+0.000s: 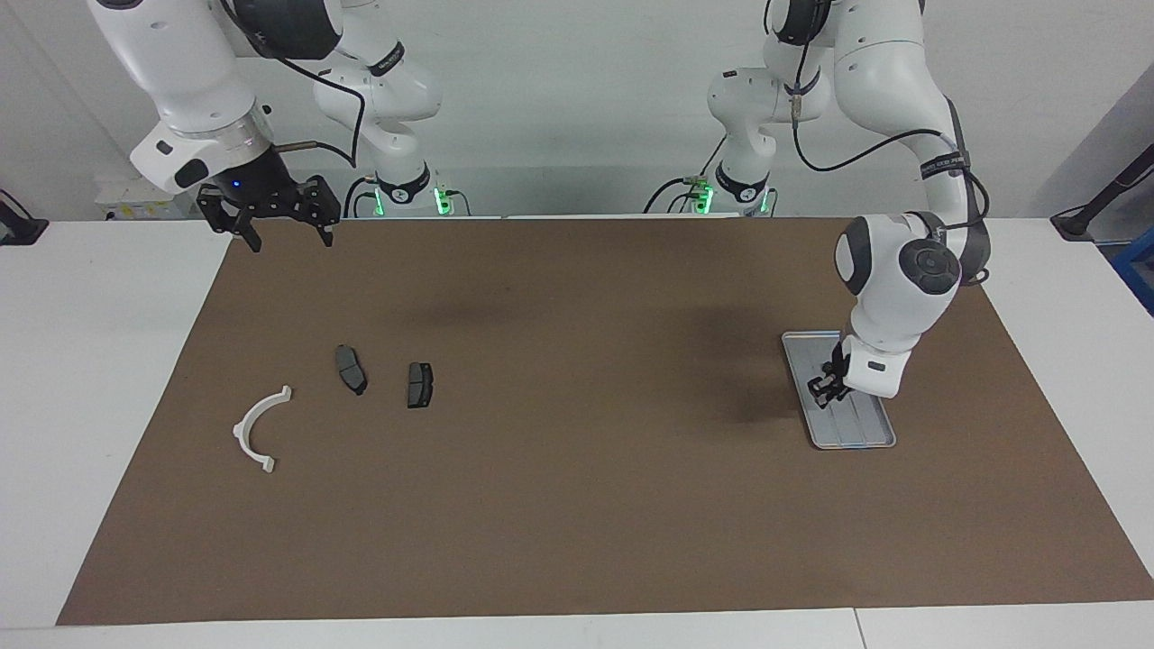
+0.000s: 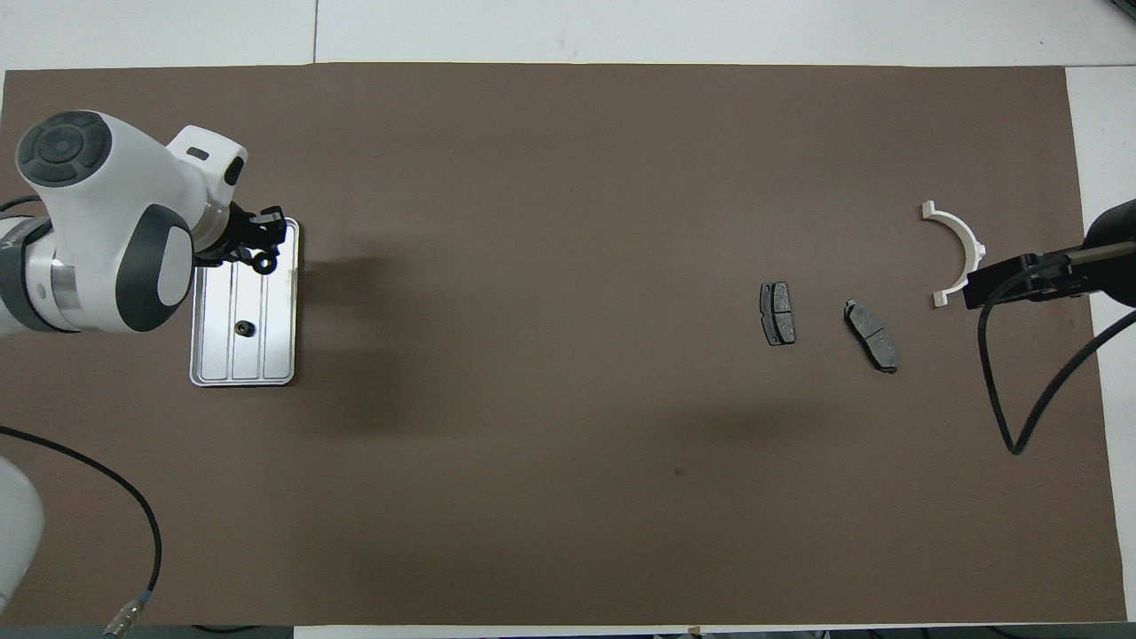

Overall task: Pick bearing gear from pile to tray
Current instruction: 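Carry the black gear over the silver tray and lower it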

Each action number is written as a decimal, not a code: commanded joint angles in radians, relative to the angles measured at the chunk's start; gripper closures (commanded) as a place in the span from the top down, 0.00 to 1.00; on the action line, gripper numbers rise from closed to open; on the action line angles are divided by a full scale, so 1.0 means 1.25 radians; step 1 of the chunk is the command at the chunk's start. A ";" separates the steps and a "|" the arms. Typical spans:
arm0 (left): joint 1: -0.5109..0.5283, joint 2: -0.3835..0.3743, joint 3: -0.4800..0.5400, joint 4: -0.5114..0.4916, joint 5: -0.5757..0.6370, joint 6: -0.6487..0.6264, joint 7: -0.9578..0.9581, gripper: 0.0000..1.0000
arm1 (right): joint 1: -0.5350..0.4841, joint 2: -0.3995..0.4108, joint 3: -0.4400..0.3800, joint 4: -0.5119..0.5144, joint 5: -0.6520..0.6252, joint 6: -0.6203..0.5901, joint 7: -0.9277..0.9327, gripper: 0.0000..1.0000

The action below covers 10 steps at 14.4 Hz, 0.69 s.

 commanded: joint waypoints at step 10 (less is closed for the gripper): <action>0.075 0.039 -0.009 -0.086 0.006 0.179 0.124 0.00 | -0.009 -0.004 0.001 -0.002 0.007 0.058 0.014 1.00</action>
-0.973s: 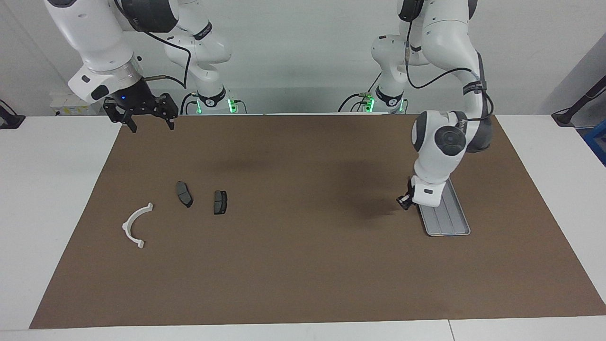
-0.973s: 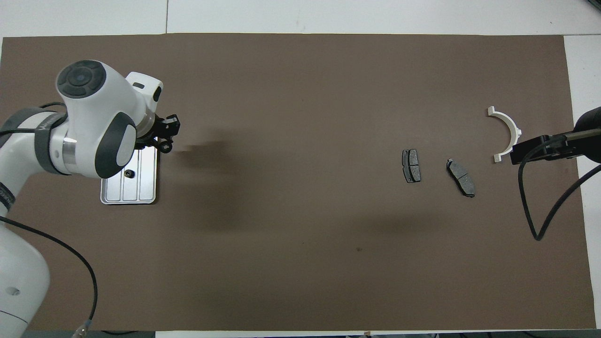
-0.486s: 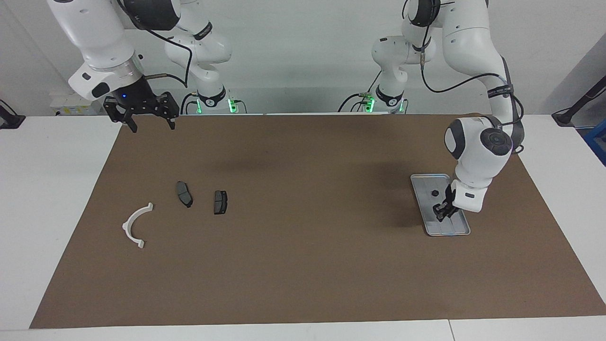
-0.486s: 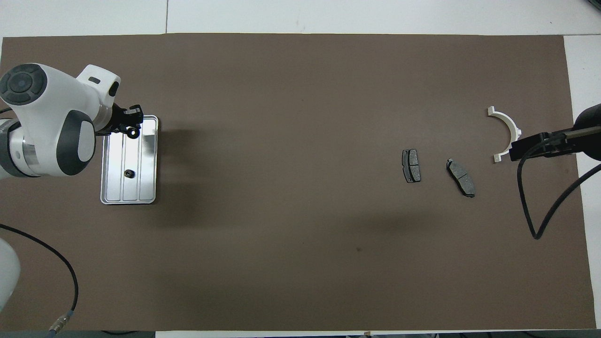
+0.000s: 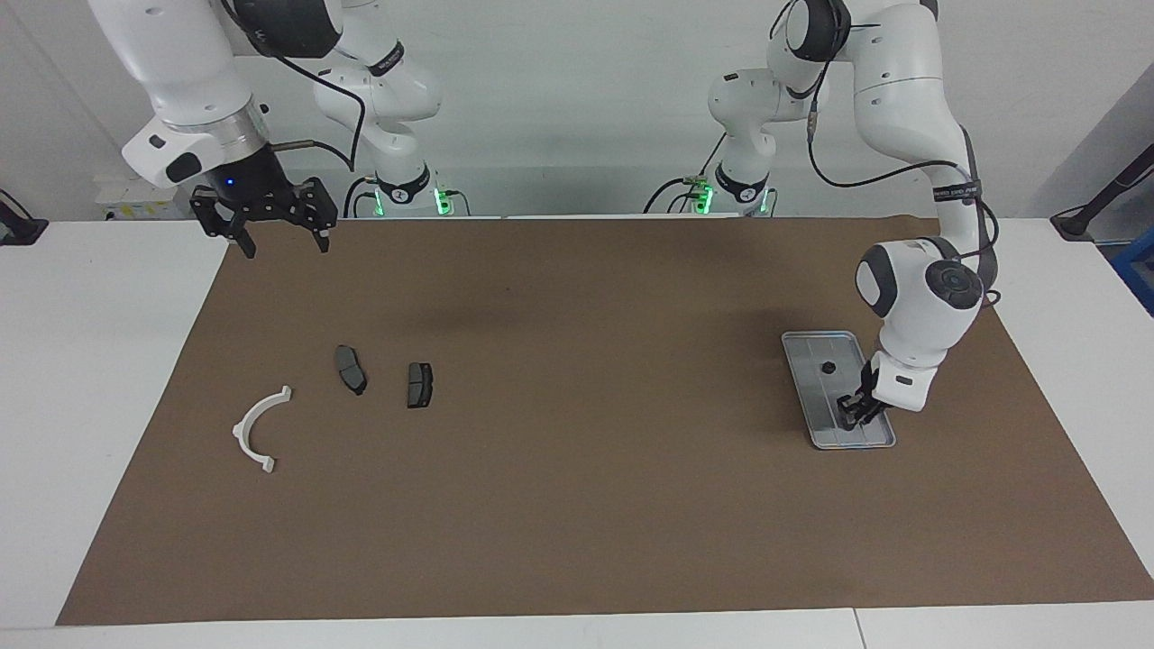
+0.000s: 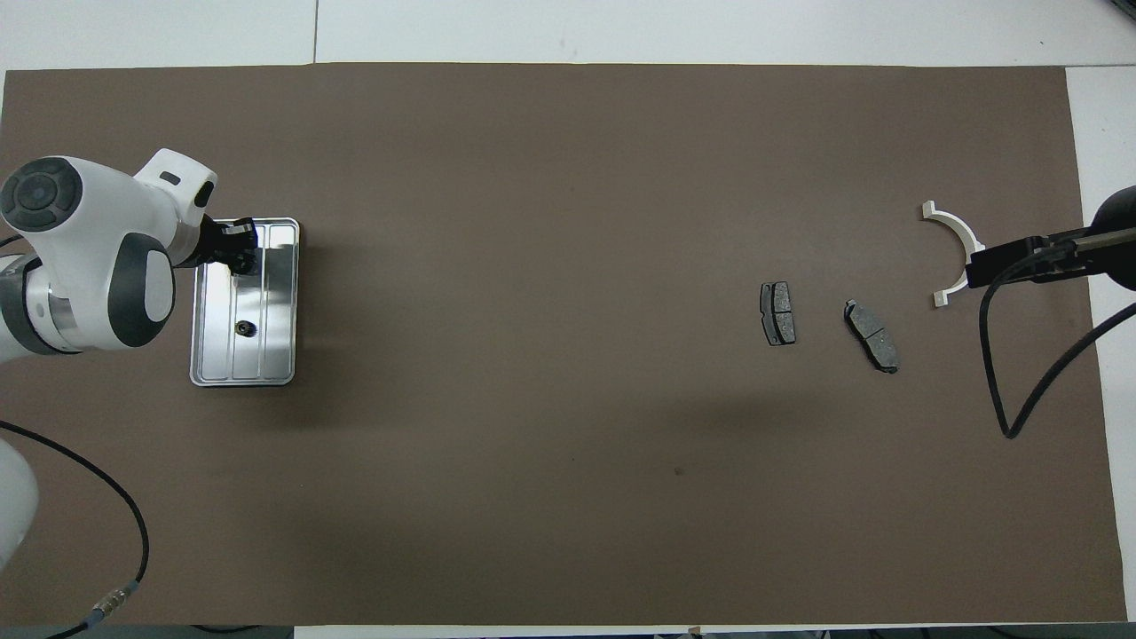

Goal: Pick bearing gear from pile to tray

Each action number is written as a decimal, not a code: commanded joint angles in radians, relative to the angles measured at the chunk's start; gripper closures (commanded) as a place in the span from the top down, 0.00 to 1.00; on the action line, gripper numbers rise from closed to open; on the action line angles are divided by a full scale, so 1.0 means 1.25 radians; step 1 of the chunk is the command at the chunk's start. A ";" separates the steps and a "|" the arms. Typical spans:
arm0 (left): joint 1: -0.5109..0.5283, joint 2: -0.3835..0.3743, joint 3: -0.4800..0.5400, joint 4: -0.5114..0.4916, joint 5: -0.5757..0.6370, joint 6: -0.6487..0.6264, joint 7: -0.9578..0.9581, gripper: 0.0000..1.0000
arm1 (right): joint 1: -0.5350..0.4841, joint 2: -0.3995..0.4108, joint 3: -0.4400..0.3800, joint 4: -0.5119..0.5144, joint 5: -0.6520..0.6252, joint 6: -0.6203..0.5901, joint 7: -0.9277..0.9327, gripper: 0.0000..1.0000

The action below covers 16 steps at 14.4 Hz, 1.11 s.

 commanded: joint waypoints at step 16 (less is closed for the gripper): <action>0.024 -0.221 -0.007 0.016 0.001 -0.336 0.014 1.00 | -0.008 -0.007 0.002 -0.005 0.007 0.008 0.013 1.00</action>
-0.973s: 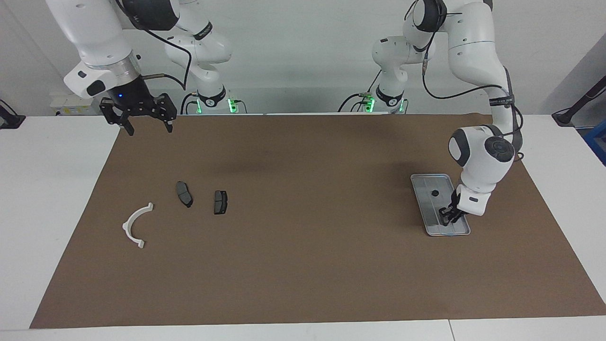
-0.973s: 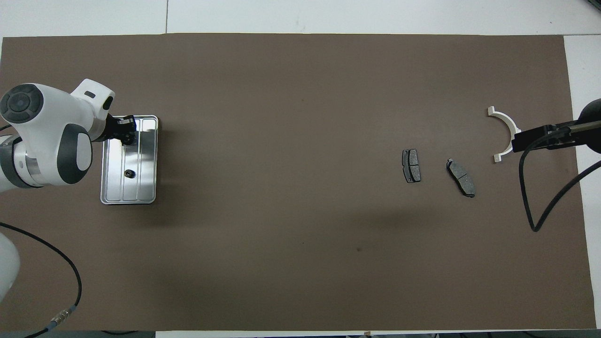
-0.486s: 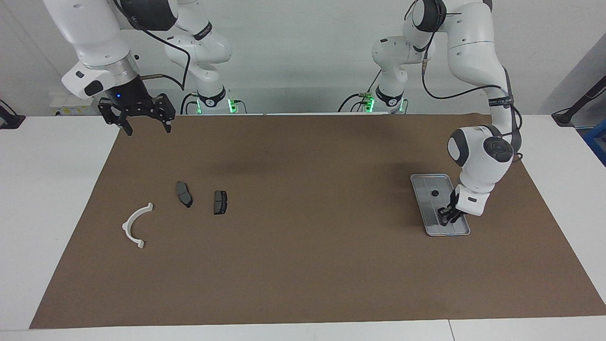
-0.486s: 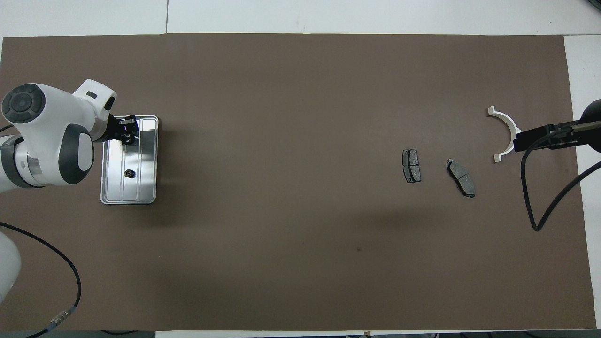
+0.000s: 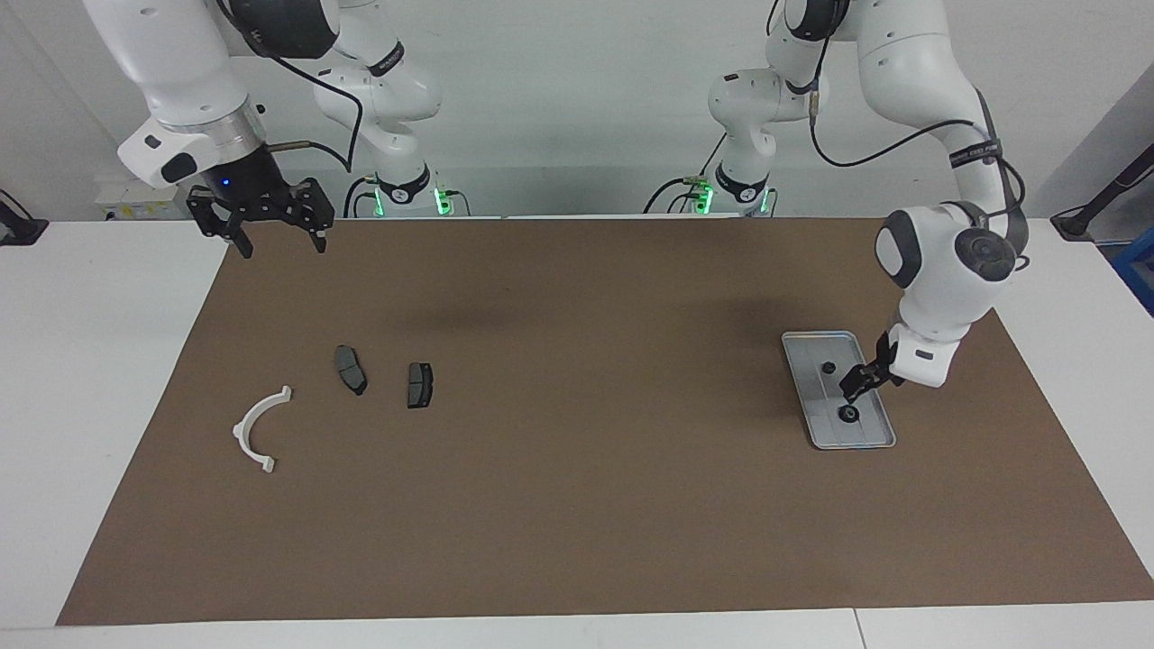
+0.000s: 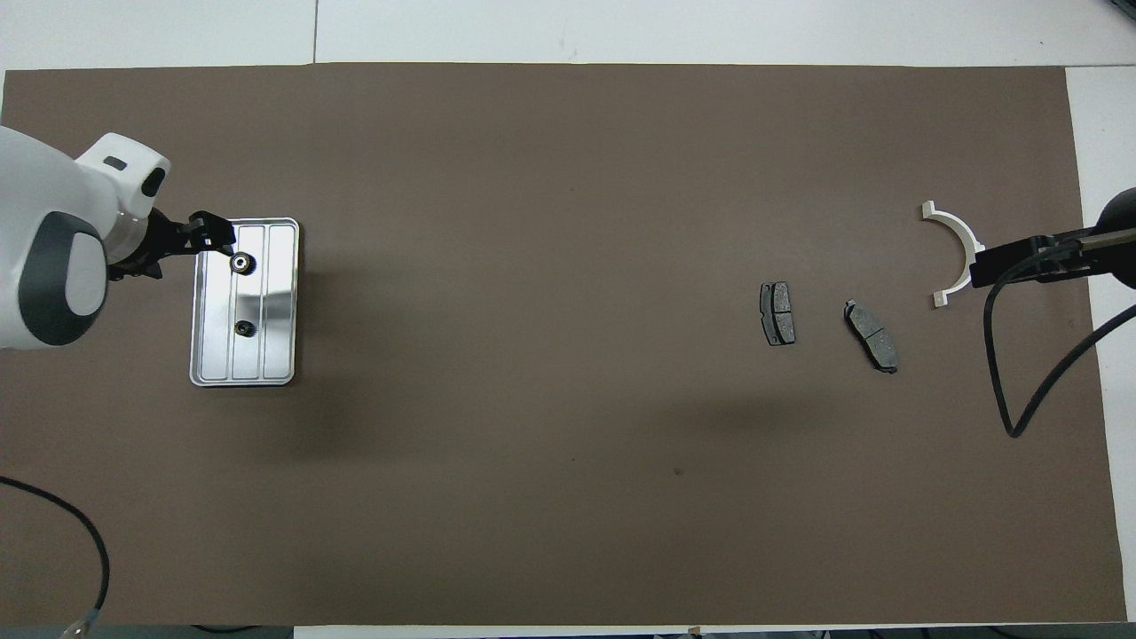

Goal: Pick bearing gear from pile to tray

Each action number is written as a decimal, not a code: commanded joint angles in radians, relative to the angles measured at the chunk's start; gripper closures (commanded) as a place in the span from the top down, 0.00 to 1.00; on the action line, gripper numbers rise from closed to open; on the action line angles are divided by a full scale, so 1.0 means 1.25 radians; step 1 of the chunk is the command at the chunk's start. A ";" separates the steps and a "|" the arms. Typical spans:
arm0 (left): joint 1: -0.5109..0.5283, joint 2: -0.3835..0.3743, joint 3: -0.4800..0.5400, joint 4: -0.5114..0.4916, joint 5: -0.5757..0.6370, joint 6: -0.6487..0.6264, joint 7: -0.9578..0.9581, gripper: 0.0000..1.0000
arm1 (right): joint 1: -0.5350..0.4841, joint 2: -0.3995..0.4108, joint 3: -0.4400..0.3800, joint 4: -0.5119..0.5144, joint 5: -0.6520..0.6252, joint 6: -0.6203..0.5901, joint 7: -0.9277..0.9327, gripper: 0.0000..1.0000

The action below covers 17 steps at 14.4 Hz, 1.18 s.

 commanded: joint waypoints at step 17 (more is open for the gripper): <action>-0.061 -0.205 -0.001 0.082 -0.070 -0.328 0.023 1.00 | -0.007 -0.004 0.000 -0.004 0.008 0.010 0.014 1.00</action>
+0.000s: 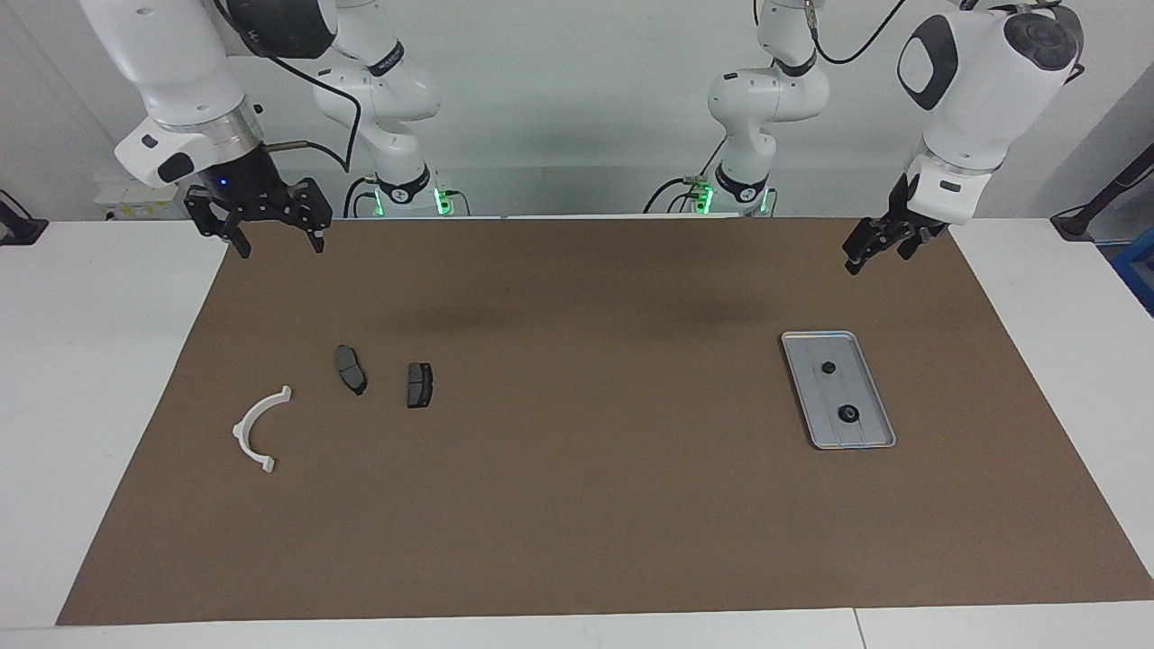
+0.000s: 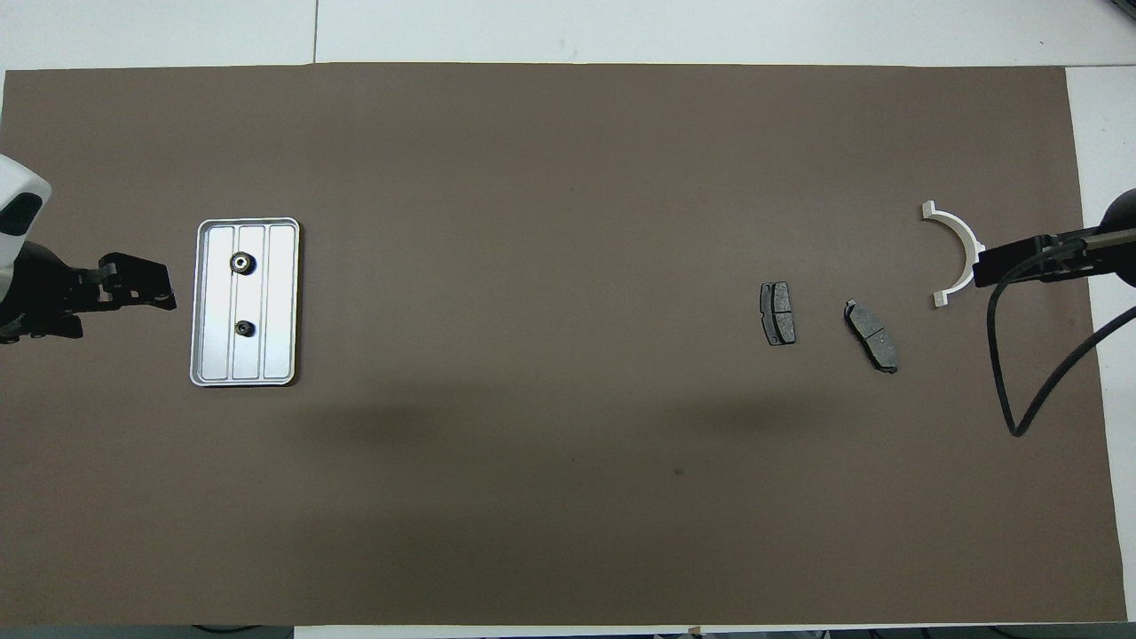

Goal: Pick bearing gear from pile to tray

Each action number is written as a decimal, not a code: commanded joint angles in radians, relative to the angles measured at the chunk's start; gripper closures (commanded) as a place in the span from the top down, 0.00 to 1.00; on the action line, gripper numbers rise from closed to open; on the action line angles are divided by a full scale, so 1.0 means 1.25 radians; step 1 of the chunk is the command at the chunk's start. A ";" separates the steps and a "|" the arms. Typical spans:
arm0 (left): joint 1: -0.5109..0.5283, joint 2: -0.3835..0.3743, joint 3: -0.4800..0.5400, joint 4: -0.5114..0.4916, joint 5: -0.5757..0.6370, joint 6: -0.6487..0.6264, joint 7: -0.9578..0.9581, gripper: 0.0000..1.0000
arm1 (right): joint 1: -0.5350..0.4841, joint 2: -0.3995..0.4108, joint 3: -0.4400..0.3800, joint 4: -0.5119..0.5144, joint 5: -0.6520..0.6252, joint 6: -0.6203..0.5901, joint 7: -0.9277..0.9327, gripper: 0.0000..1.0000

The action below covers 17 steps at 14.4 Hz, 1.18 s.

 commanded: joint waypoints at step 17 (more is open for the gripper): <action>-0.040 0.043 0.011 0.172 -0.012 -0.147 0.021 1.00 | -0.004 -0.005 0.004 -0.004 0.010 0.010 0.014 1.00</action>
